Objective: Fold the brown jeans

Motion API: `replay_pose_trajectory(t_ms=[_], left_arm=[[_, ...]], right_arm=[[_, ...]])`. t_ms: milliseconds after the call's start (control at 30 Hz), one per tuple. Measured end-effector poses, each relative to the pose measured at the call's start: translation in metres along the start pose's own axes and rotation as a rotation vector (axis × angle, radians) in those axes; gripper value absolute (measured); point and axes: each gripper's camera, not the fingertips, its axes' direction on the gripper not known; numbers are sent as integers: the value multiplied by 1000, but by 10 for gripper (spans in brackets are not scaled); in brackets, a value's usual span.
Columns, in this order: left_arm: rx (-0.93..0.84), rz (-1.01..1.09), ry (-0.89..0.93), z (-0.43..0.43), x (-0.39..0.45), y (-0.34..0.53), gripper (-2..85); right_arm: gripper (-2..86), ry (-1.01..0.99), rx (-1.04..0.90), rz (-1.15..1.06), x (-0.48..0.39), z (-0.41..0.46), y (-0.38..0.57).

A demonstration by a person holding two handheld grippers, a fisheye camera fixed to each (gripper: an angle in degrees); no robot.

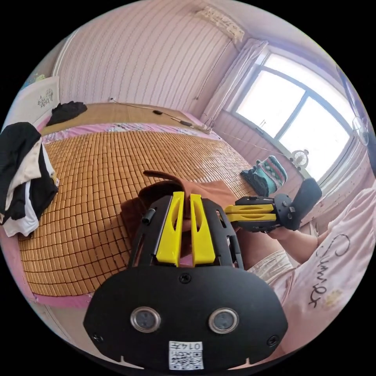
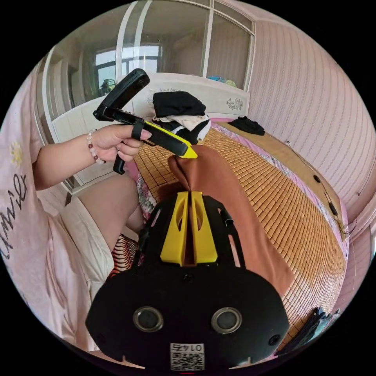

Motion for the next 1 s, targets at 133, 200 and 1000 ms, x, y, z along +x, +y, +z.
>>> replay_pose_trajectory(t_ms=[133, 200, 1000], left_arm=[[-321, -153, -151, 40, -35, 59, 3], [-386, -252, -134, 56, -52, 82, 7], [-389, -181, -137, 68, -8, 95, 48]], right_arm=[[10, -209, -261, 45, -6, 84, 3], [12, -205, -314, 55, -11, 105, 5], [68, -30, -365, -183, 58, 191, -146]])
